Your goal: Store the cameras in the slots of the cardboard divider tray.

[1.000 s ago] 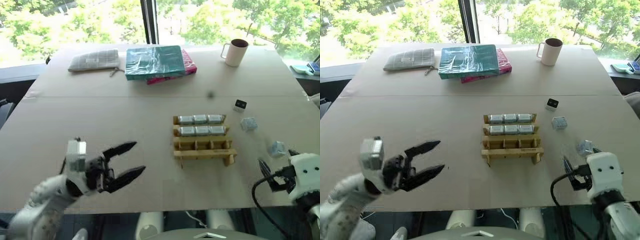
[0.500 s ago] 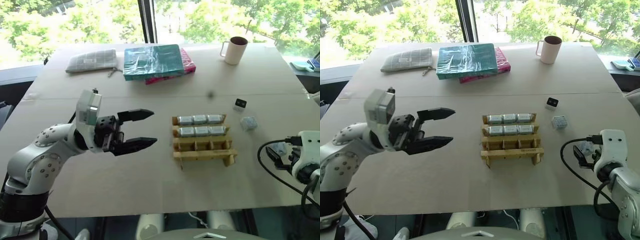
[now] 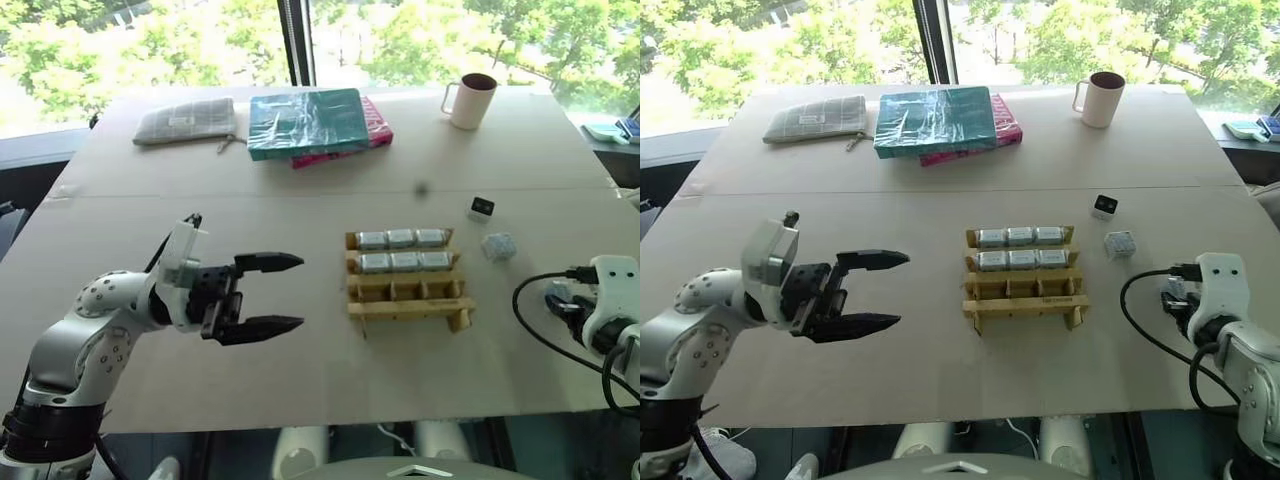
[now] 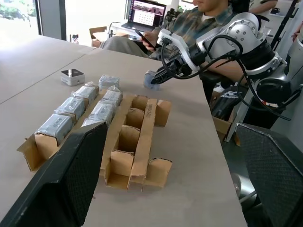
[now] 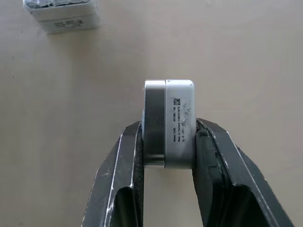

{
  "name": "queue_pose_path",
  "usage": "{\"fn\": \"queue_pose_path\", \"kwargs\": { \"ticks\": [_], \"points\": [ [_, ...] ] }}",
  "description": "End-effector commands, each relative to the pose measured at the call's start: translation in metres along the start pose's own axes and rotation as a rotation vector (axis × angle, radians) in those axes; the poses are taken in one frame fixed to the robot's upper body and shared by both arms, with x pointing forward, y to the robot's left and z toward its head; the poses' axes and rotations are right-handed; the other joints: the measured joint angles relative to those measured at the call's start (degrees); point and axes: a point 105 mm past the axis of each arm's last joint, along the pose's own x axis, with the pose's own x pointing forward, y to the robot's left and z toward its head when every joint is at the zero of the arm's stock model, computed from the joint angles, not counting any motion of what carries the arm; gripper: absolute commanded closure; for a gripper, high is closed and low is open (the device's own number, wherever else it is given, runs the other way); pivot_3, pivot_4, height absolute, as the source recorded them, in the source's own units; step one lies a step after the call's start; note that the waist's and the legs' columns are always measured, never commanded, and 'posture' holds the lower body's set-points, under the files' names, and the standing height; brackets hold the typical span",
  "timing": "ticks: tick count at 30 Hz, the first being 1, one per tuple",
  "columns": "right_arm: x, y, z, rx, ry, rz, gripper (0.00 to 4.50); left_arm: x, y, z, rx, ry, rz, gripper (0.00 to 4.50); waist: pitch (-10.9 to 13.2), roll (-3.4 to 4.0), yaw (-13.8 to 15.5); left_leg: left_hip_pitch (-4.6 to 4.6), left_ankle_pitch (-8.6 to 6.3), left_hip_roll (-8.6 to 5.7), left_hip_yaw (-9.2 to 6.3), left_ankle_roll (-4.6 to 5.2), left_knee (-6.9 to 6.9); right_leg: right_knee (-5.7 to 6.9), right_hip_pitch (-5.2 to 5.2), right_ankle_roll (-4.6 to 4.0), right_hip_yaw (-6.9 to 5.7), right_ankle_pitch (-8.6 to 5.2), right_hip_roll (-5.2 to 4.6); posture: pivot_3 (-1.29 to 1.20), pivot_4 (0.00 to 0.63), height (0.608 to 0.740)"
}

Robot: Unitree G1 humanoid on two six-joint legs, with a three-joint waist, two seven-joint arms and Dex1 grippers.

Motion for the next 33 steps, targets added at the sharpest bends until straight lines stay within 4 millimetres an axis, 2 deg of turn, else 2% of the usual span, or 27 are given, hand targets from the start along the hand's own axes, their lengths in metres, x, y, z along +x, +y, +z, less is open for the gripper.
{"fn": "queue_pose_path", "kwargs": {
  "ticks": [1, 3, 5, 8, 13, 17, 20, 26, 33],
  "points": [
    [-0.021, 0.046, 0.054, -0.24, -0.32, 0.275, 3.64, -0.007, -0.003, 0.004, 0.041, -0.03, 0.015, 0.0, 0.01, -0.01, -0.24, 0.01, 0.0, 0.01, 0.0, 0.0, 0.0, -0.01, 0.0, 0.01, 0.0, 0.0, 0.04, 0.0, 0.15, 0.74],
    [-0.032, 0.075, 0.07, -0.406, -0.413, 0.434, 3.64, -0.011, -0.004, 0.002, 0.018, -0.048, 0.033, 0.0, 0.02, 0.0, -0.66, 0.07, 0.0, 0.12, 0.02, 0.0, 0.0, 0.01, 0.01, 0.06, 0.06, 0.01, 0.21, 0.0, 0.15, 0.74],
    [-0.038, 0.095, 0.077, -0.514, -0.471, 0.544, 3.64, -0.015, -0.005, -0.002, 0.009, -0.046, 0.044, 0.0, 0.03, -0.02, -1.07, 0.11, 0.0, 0.18, 0.01, -0.01, 0.01, 0.02, 0.0, 0.02, 0.08, 0.0, 0.25, 0.0, 0.15, 0.74],
    [-0.044, 0.137, 0.091, -0.674, -0.569, 0.76, 3.64, -0.024, -0.007, -0.011, 0.0, -0.024, 0.056, 0.0, 0.07, -0.08, -1.71, 0.12, 0.0, 0.2, -0.03, -0.01, 0.04, 0.02, -0.01, 0.0, 0.03, -0.01, 0.27, 0.0, 0.15, 0.74],
    [-0.04, 0.175, 0.097, -0.796, -0.61, 0.969, 3.64, -0.03, -0.008, -0.014, -0.003, -0.014, 0.068, 0.0, 0.18, -0.24, -1.13, 0.01, 0.0, 0.22, -0.09, -0.02, 0.05, -0.01, -0.05, -0.05, -0.06, 0.0, 0.17, 0.0, 0.15, 0.74],
    [-0.037, 0.195, 0.101, -0.81, -0.617, 1.071, 3.64, -0.032, -0.011, -0.016, -0.008, -0.014, 0.08, 0.0, 0.22, -0.32, -1.18, -0.08, -0.01, 0.16, -0.03, -0.01, 0.05, -0.07, -0.06, -0.22, -0.09, 0.13, 0.01, 0.0, 0.15, 0.74],
    [-0.036, 0.205, 0.097, -0.839, -0.595, 1.146, 3.64, -0.034, -0.011, -0.018, -0.01, -0.014, 0.091, 0.0, 0.23, -0.32, -1.31, -0.04, -0.01, 0.17, 0.0, 0.0, 0.08, -0.01, -0.05, -0.21, -0.08, 0.15, 0.03, 0.0, 0.15, 0.74],
    [-0.033, 0.213, 0.084, -0.866, -0.544, 1.23, 3.64, -0.034, -0.011, -0.02, -0.01, -0.016, 0.104, 0.0, 0.22, -0.32, -1.27, -0.04, 0.0, 0.19, -0.03, -0.01, 0.09, 0.01, -0.05, -0.18, -0.16, 0.16, 0.06, 0.0, 0.15, 0.74],
    [-0.017, 0.215, 0.075, -0.873, -0.49, 1.219, 3.64, -0.027, -0.014, -0.016, -0.003, -0.02, 0.099, 0.0, 0.22, -0.32, -1.27, 0.0, 0.0, 0.19, 0.0, -0.01, 0.09, 0.04, -0.04, -0.08, -0.15, 0.22, 0.06, 0.0, 0.15, 0.74]
  ]
}}
